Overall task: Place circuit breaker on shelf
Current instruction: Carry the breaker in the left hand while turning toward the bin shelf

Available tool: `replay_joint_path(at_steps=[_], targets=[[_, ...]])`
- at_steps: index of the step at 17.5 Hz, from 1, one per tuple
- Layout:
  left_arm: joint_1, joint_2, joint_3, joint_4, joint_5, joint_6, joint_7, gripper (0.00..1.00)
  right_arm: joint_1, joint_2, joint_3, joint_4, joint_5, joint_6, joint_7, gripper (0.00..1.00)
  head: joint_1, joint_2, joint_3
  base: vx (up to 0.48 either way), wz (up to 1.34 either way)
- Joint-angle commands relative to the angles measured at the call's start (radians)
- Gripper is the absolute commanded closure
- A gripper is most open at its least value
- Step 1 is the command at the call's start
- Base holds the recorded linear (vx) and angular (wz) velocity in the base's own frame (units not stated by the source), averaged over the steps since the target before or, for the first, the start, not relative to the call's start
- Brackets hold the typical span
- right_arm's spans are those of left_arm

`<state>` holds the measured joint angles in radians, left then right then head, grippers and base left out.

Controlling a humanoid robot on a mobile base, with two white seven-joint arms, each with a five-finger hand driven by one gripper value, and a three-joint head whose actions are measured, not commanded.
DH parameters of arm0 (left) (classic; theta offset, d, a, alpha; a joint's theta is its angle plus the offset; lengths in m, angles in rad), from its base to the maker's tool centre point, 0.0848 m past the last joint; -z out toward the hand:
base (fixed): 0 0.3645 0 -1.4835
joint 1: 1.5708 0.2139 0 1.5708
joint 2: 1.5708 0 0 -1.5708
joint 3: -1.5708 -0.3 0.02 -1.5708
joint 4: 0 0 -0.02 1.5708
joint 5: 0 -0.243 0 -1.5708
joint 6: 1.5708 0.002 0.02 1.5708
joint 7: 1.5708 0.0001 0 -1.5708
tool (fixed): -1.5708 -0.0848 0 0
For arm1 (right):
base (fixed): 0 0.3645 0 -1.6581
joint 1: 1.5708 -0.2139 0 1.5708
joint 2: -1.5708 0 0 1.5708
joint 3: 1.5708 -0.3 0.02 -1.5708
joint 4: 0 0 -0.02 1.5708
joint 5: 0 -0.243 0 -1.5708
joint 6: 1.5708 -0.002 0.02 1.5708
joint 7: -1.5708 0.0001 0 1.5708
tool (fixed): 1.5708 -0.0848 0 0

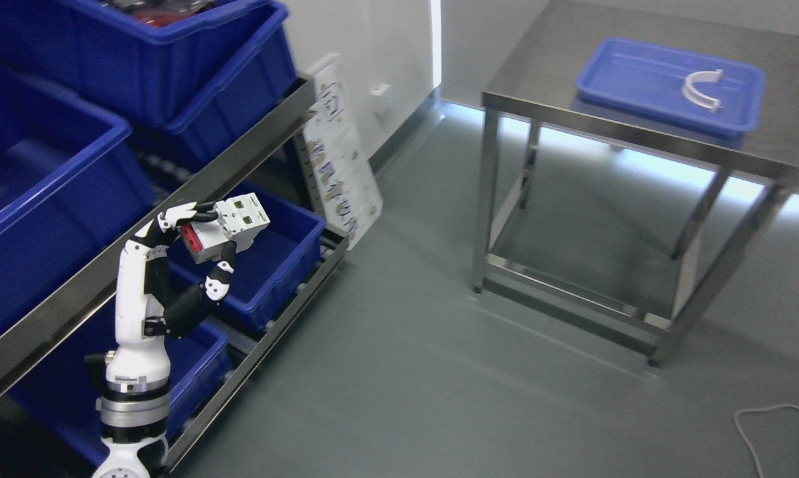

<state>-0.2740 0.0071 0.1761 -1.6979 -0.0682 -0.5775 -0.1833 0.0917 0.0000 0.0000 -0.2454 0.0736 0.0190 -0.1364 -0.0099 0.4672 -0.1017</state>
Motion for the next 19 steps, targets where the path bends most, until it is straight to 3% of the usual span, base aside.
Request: replay_joint_path(at_steps=[1, 8, 11, 14, 16, 19], targets=[[-0.111, 0.01, 0.049, -0.008, -0.001, 0.062, -0.002, 0.85, 0.0, -0.017, 0.02, 0.0, 0.0, 0.059, 0.0, 0.0, 0.0, 0.0, 0.0, -0.309, 0.87], [-0.336, 0.014, 0.017, 0.012, -0.022, 0.286, -0.061, 0.85, 0.0, -0.017, 0.02, 0.0, 0.0, 0.059, 0.0, 0.0, 0.0, 0.0, 0.0, -0.153, 1.23], [-0.363, 0.02, 0.011, 0.058, -0.094, 0.32, -0.074, 0.85, 0.0, -0.017, 0.02, 0.0, 0.0, 0.059, 0.0, 0.0, 0.0, 0.0, 0.0, 0.035, 0.42], [-0.363, 0.114, 0.026, 0.07, -0.096, 0.349, -0.094, 0.85, 0.0, -0.017, 0.02, 0.0, 0.0, 0.059, 0.0, 0.0, 0.0, 0.0, 0.0, 0.062, 0.05], [-0.361, 0.235, 0.046, 0.075, -0.096, 0.37, -0.099, 0.84, 0.0, -0.017, 0.02, 0.0, 0.0, 0.059, 0.0, 0.0, 0.0, 0.0, 0.0, 0.064, 0.24], [-0.363, 0.264, 0.054, 0.101, -0.094, 0.398, -0.097, 0.84, 0.0, -0.017, 0.02, 0.0, 0.0, 0.059, 0.0, 0.0, 0.0, 0.0, 0.0, 0.082, 0.39]])
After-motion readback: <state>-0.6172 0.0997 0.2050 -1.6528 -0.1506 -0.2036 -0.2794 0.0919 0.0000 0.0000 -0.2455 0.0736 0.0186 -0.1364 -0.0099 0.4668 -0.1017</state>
